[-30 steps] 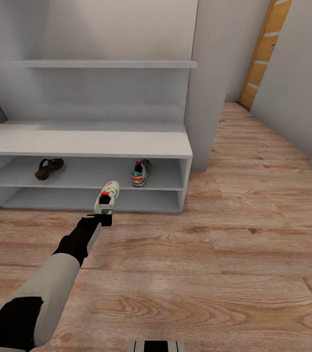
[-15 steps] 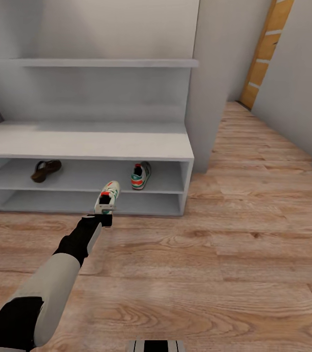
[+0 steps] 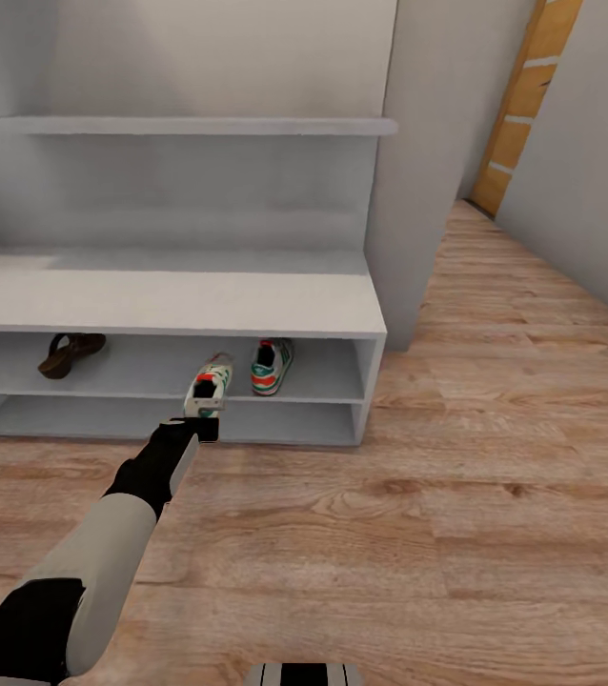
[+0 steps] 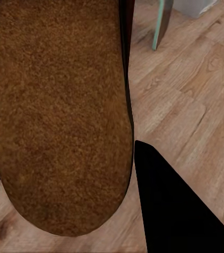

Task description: Pick up the two gym shoes and the two sandals from the corridor floor and place them onto the hallstand (shoe rack) in the corridor, making sure they are on the rack and not on the floor. Arrange them so the two gym shoes are next to each other and the two sandals are next to each other.

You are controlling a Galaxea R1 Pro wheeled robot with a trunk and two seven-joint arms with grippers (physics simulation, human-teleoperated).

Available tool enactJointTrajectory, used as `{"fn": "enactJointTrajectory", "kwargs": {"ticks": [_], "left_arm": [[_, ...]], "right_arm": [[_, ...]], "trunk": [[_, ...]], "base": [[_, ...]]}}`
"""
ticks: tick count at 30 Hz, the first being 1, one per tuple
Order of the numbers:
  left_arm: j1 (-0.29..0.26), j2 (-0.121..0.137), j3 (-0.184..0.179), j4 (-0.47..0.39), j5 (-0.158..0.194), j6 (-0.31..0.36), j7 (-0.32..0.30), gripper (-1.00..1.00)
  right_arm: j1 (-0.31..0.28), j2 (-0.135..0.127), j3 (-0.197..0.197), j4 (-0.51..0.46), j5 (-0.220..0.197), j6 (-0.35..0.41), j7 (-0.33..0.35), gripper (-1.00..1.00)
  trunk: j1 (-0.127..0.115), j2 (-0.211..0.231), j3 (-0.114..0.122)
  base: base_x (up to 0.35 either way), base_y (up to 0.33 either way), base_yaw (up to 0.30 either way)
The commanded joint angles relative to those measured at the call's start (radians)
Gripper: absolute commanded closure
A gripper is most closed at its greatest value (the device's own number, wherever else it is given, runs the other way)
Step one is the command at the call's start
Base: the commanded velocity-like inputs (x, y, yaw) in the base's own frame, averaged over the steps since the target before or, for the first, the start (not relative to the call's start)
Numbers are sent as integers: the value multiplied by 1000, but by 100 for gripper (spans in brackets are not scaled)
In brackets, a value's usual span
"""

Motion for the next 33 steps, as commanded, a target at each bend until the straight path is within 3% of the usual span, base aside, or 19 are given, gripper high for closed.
{"fn": "enactJointTrajectory", "kwargs": {"ticks": [1,10,22,33], "left_arm": [[0,-1,5,-2,-8,5,-2,100],[0,-1,5,-2,-8,5,-2,100],[0,-1,5,-2,-7,5,-2,100],[0,0,5,-2,-7,5,-2,100]], "right_arm": [[-1,0,-1,-1,-3,6,-1,100],[-1,0,0,-1,-3,5,-1,100],[-1,1,-1,-1,-3,5,-1,100],[-1,1,1,-1,-3,6,-2,100]], "trunk": [[0,0,-1],[0,0,-1],[0,0,-1],[0,0,-1]], "base": [[292,0,0],[275,0,0],[33,1,-93],[191,76,-4]]}}
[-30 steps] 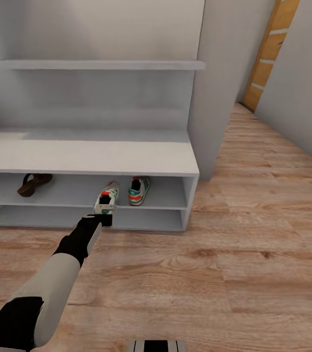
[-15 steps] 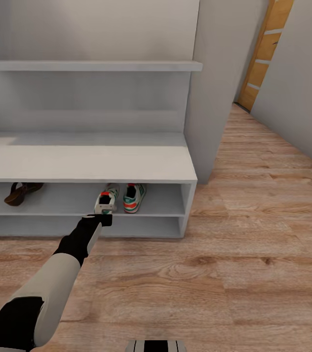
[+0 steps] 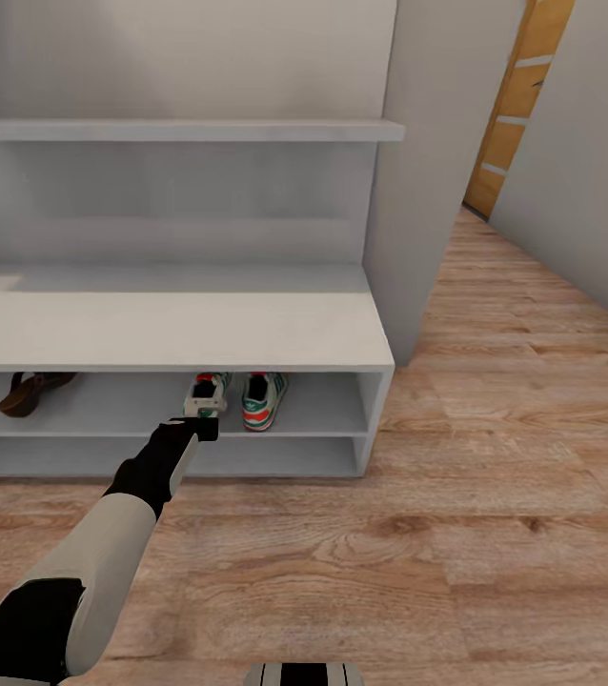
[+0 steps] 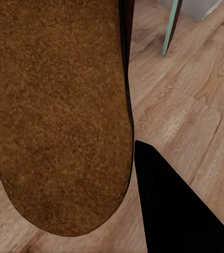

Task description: Pick up the two gym shoes and the two sandals from the corridor floor and place them onto the hallstand (shoe rack) in the corridor, making sure they are on the rack and not on the floor. Arrange them so the two gym shoes are next to each other and the two sandals are next to each other.

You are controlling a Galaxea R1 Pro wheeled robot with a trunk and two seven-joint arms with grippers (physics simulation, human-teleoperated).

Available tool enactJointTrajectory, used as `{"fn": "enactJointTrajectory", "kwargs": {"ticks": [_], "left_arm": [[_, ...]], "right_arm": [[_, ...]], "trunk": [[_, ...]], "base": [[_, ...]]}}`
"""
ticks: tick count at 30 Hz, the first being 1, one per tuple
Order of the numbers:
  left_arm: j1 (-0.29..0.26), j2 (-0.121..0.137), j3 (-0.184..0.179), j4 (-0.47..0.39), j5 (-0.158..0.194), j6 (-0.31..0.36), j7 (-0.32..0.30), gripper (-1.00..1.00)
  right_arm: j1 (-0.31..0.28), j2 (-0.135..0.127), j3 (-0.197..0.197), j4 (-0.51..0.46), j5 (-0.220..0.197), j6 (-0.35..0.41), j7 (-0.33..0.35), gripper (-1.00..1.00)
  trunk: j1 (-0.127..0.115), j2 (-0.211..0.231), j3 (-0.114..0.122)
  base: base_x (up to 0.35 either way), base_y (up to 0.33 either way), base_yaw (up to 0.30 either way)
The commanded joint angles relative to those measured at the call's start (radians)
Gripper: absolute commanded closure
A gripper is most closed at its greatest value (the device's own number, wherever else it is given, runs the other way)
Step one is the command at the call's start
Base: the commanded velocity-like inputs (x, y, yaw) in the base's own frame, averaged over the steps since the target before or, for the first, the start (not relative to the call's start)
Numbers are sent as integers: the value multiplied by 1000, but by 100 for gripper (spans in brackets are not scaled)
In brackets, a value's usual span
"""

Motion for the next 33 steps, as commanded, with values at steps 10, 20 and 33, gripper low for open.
{"fn": "enactJointTrajectory", "kwargs": {"ticks": [10,20,33], "left_arm": [[0,-1,5,-2,-8,5,-2,100],[0,-1,5,-2,-9,5,-2,100],[0,-1,5,-2,-9,-7,-2,100]], "right_arm": [[-1,0,-2,-1,-3,5,-1,100],[-1,0,-1,-1,-3,5,-1,100],[-1,0,-1,-1,-3,5,-1,100]], "trunk": [[0,0,-1],[1,-1,-12],[3,-2,-24]], "base": [[6,2,0],[0,0,0],[0,0,0]]}}
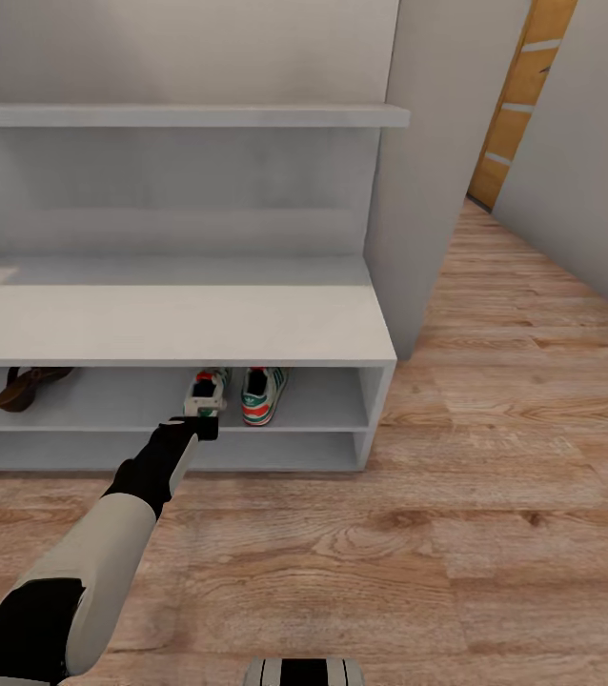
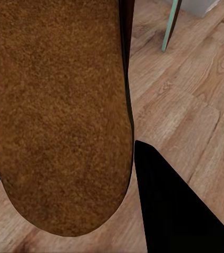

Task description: Pick up the two gym shoes and the two sandals from the corridor floor and place them onto the hallstand (shoe rack) in the corridor, making sure they are on the rack and not on the floor. Arrange them so the two gym shoes are next to each other and the two sandals are next to each other.

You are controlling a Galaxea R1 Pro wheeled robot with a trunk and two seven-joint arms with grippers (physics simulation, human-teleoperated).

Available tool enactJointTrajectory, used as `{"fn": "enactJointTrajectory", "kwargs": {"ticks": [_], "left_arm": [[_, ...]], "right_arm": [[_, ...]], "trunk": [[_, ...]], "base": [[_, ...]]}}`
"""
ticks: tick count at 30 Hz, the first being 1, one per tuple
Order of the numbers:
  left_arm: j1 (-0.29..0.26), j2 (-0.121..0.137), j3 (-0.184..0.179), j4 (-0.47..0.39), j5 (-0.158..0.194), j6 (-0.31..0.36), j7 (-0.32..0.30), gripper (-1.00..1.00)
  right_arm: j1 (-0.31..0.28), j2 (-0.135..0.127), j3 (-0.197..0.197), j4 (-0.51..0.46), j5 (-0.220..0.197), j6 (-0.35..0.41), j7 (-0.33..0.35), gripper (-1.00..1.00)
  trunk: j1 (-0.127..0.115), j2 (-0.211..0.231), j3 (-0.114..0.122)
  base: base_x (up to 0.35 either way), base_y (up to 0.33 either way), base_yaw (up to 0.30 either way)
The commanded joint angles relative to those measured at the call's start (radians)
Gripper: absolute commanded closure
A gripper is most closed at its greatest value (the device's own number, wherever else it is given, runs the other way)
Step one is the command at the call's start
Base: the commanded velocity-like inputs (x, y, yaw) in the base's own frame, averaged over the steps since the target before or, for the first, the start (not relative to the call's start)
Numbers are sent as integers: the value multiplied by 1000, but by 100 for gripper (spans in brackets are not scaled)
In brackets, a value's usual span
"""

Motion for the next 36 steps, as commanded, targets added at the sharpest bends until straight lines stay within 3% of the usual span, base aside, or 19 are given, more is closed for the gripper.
{"fn": "enactJointTrajectory", "kwargs": {"ticks": [1,36], "left_arm": [[0,-1,5,-2,-8,0,-2,100],[0,-3,5,28,-8,-19,-2,100]], "right_arm": [[-1,0,-1,-1,-3,5,-1,100],[-1,0,-1,-1,-3,5,-1,100]], "trunk": [[0,0,-1],[0,0,-1]], "base": [[0,0,0],[71,0,0]]}}
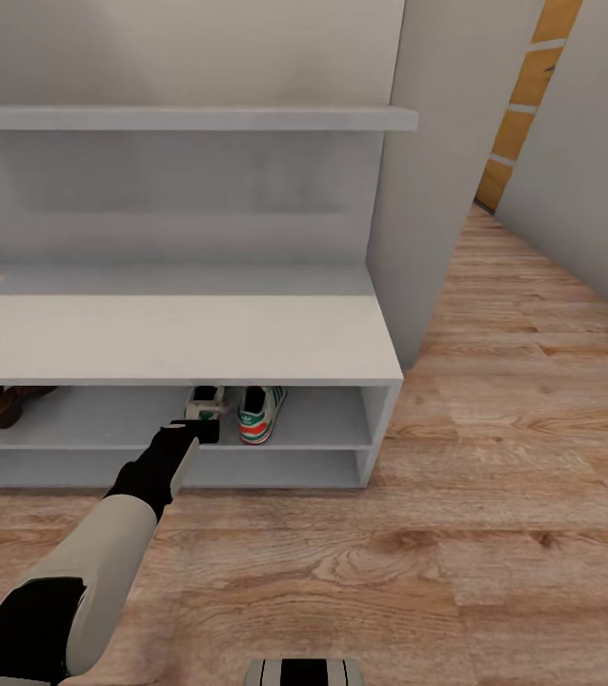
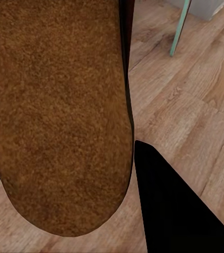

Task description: Pick up the two gym shoes and the two sandals from the corridor floor and place them onto the hallstand (shoe rack) in the corridor, making sure they are on the rack and not on the floor. Arrange them so the two gym shoes are next to each other and the two sandals are next to each other.

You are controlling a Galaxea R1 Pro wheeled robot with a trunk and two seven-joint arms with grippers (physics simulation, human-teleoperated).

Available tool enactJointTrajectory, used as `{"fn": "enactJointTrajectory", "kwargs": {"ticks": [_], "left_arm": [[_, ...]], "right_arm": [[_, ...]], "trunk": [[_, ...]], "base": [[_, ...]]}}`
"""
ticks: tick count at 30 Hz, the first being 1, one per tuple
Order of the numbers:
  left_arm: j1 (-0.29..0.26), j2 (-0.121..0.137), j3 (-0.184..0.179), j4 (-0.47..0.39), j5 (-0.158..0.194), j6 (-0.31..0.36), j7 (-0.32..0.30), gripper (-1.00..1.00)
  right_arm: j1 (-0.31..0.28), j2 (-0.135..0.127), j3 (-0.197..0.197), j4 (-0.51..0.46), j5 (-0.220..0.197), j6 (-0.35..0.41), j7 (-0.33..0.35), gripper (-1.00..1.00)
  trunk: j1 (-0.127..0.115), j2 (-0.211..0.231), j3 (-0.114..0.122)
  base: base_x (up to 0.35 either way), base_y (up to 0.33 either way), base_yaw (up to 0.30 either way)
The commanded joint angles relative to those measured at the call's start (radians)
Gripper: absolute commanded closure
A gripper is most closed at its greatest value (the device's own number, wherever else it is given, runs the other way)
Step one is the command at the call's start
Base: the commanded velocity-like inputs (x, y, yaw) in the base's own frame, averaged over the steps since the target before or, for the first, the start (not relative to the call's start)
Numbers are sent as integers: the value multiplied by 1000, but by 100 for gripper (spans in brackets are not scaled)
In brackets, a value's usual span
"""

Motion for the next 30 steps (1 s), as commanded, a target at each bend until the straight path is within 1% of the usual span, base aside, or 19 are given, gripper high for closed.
{"fn": "enactJointTrajectory", "kwargs": {"ticks": [1,8,17,22,30], "left_arm": [[0,-1,5,-2,-8,5,-2,100],[0,-1,5,-2,-8,5,-2,100],[0,-1,5,-2,-8,5,-2,100],[0,-1,5,-2,-8,5,-2,100],[0,-1,5,-2,-8,5,-2,100]], "right_arm": [[-1,0,-1,-1,-3,5,-1,100],[0,0,-1,-1,-3,5,-1,100],[-1,0,-1,-1,-3,5,-2,100],[-1,0,-1,-1,-3,5,-2,100],[-1,0,-1,-1,-3,5,-2,100]], "trunk": [[0,0,-1],[0,0,-1],[0,0,-1],[0,0,-1],[0,0,-1]], "base": [[7,0,0],[143,0,0],[17,0,0],[137,0,0],[17,0,0]]}}
